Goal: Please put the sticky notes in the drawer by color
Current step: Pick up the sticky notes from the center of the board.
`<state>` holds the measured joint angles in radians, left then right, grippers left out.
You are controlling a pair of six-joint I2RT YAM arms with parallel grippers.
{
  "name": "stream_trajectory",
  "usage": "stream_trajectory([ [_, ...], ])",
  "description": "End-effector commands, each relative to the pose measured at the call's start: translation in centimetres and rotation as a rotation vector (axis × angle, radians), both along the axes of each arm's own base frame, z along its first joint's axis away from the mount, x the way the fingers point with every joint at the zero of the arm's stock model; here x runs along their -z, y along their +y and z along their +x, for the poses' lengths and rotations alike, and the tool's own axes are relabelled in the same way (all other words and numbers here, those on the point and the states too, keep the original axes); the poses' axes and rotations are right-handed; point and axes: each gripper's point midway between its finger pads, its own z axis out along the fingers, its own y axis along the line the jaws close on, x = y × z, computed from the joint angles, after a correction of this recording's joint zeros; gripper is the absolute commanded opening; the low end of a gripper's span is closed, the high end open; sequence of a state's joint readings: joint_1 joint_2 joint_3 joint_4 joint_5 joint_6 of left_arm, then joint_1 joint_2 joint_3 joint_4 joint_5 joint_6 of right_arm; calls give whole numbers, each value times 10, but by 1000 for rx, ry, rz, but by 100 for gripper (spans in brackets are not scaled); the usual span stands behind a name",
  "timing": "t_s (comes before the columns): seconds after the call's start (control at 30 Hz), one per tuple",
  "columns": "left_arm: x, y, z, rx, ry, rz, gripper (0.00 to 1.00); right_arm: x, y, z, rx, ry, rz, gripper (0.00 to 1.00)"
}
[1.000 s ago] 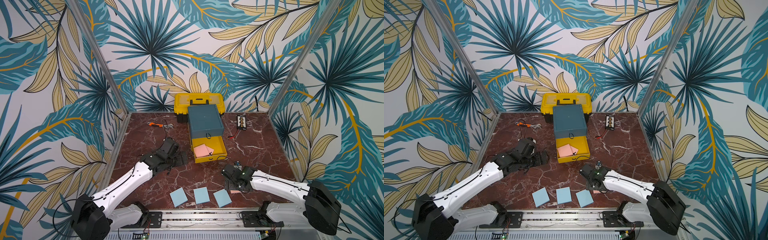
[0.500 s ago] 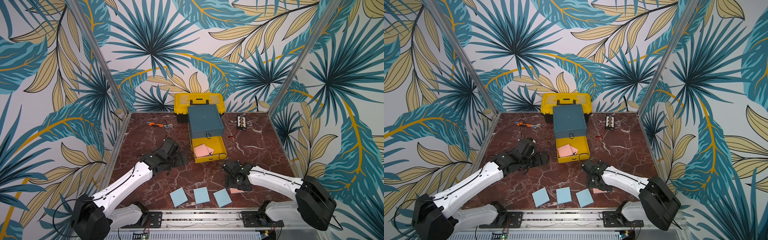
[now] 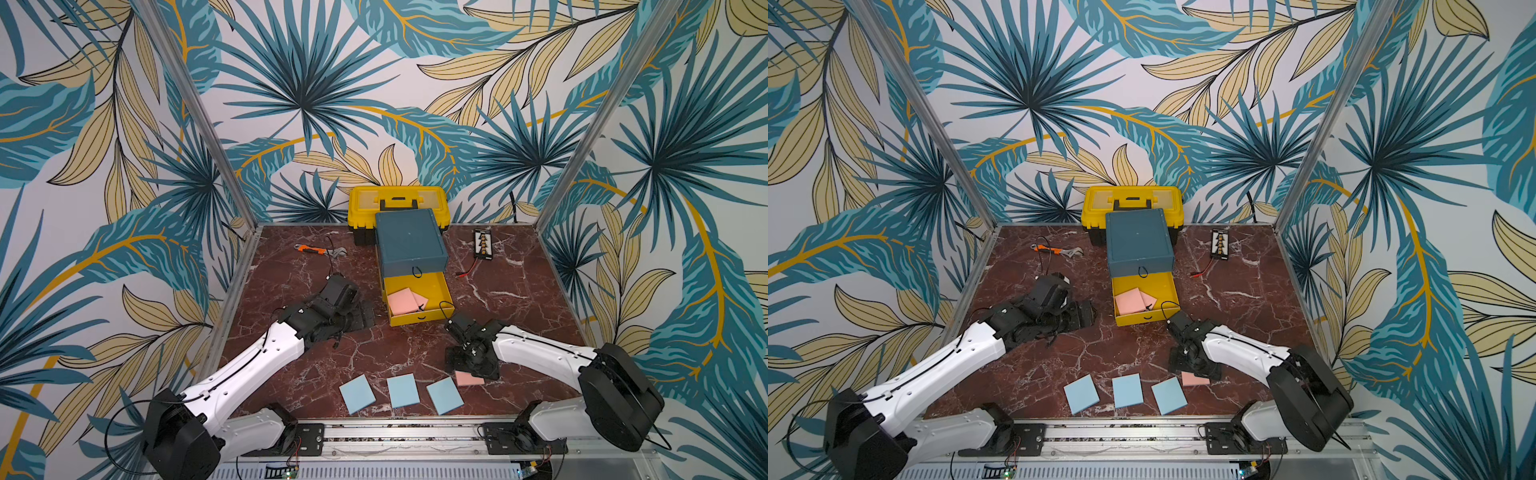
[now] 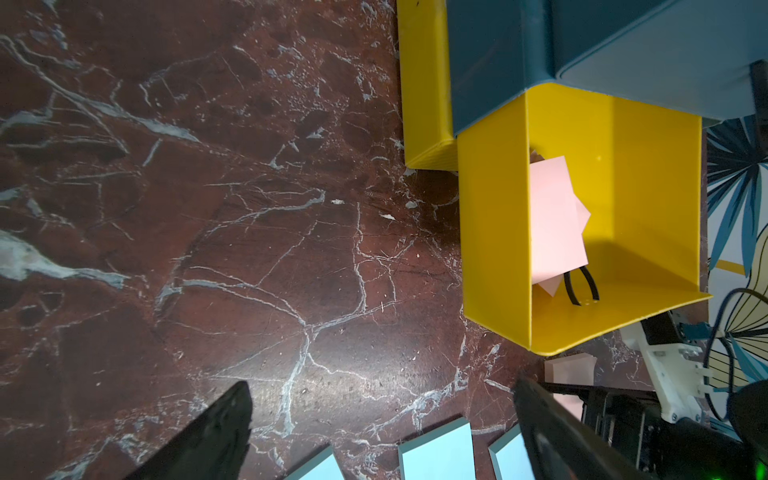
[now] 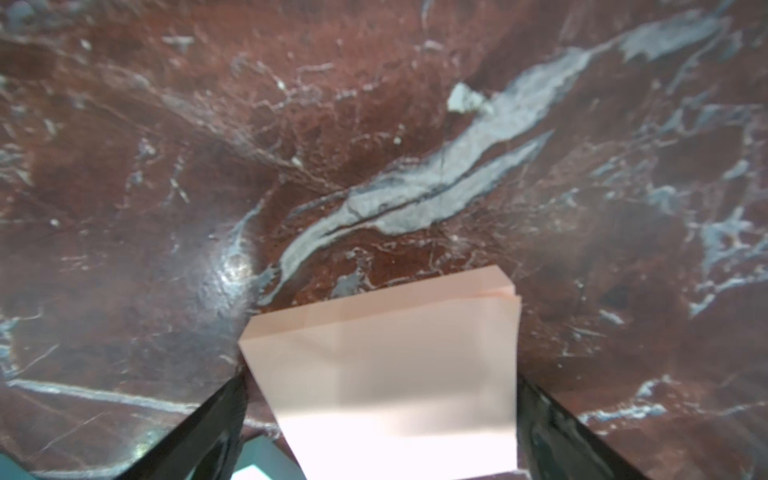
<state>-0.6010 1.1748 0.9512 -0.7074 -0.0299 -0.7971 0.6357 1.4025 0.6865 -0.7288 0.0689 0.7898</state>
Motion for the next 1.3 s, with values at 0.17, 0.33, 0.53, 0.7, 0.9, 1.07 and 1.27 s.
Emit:
stream_trajectory([
  [0.17,-5,1,4,-8,-9,3,100,13,-7,-11,-17,51,-31,91],
  [0.33,-7,2,3,-10,-17,5,100,12,-7,-11,-21,46,-30,86],
  [0.53,-5,5,1,-19,-22,1,100,1,-9,-5,-40,21,-48,79],
  [0.7,-6,6,0,-20,-28,-3,100,-7,-9,-1,-44,-7,-47,76],
  [0.9,-6,6,0,-21,-31,-5,100,-30,-10,9,-57,-59,-57,76],
  [1.07,-4,5,1,-22,-33,-10,100,-70,1,30,-103,-151,-33,75],
  [1.27,-5,6,0,-28,-37,-14,100,-140,29,66,-170,-287,46,75],
])
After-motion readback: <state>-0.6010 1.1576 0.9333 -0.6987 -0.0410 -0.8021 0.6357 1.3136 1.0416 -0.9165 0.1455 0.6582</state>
